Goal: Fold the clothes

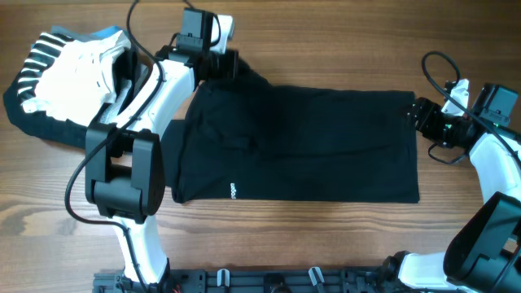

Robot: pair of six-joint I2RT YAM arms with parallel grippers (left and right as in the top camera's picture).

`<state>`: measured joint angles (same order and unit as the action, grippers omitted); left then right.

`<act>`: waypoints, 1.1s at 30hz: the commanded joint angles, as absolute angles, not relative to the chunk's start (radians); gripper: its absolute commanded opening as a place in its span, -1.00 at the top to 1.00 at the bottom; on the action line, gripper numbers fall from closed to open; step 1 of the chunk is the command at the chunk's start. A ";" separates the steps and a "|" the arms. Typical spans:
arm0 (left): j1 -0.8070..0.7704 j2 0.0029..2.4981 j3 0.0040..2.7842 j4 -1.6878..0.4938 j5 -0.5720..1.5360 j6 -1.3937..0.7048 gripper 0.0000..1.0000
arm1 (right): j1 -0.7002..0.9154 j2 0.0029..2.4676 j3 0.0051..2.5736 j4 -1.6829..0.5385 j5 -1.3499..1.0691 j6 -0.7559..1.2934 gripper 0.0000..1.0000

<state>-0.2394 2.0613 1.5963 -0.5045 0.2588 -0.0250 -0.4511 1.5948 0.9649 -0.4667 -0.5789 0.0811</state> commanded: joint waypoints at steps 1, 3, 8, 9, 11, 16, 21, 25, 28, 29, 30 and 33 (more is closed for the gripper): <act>-0.234 2.058 1.592 -0.723 0.261 -0.031 0.92 | -0.448 1.574 0.966 -0.454 -0.573 0.081 -0.61; -0.233 2.058 1.592 -0.881 0.260 -0.031 0.92 | -0.448 1.574 0.966 -0.454 -0.573 0.082 -0.60; -0.233 2.057 1.592 -1.075 0.253 -0.034 0.05 | -0.448 1.574 0.966 -0.460 -0.573 0.082 -0.61; -0.231 2.053 1.592 -1.074 0.253 -0.033 0.02 | -0.448 1.574 0.966 -0.460 -0.573 0.082 -0.61; -0.229 2.043 1.592 -1.053 0.253 -0.033 0.02 | -0.448 1.574 0.966 -0.460 -0.573 0.081 -0.61; -0.227 2.032 1.591 -0.893 0.253 -0.033 -0.04 | -0.448 1.574 0.966 -0.466 -0.573 0.082 -0.62; -0.229 2.087 1.588 -0.852 0.253 -0.033 0.03 | -0.448 1.575 0.966 -0.474 -0.573 0.082 -0.63; -0.229 2.137 1.588 -0.885 0.217 -0.030 0.21 | -0.448 1.575 0.966 -0.472 -0.572 0.106 -0.64; -0.229 2.140 1.588 -0.933 0.208 -0.030 0.31 | -0.448 1.575 0.966 -0.472 -0.550 0.108 -0.66; -0.229 2.140 1.588 -0.948 0.199 -0.030 0.45 | -0.448 1.575 0.966 -0.471 -0.550 0.108 -0.67; -0.229 2.140 1.588 -0.957 0.184 -0.030 0.67 | -0.448 1.575 0.966 -0.470 -0.550 0.108 -0.67; -0.225 2.126 1.594 -0.966 0.150 -0.030 0.92 | -0.448 1.575 0.965 -0.447 -0.541 0.108 -0.63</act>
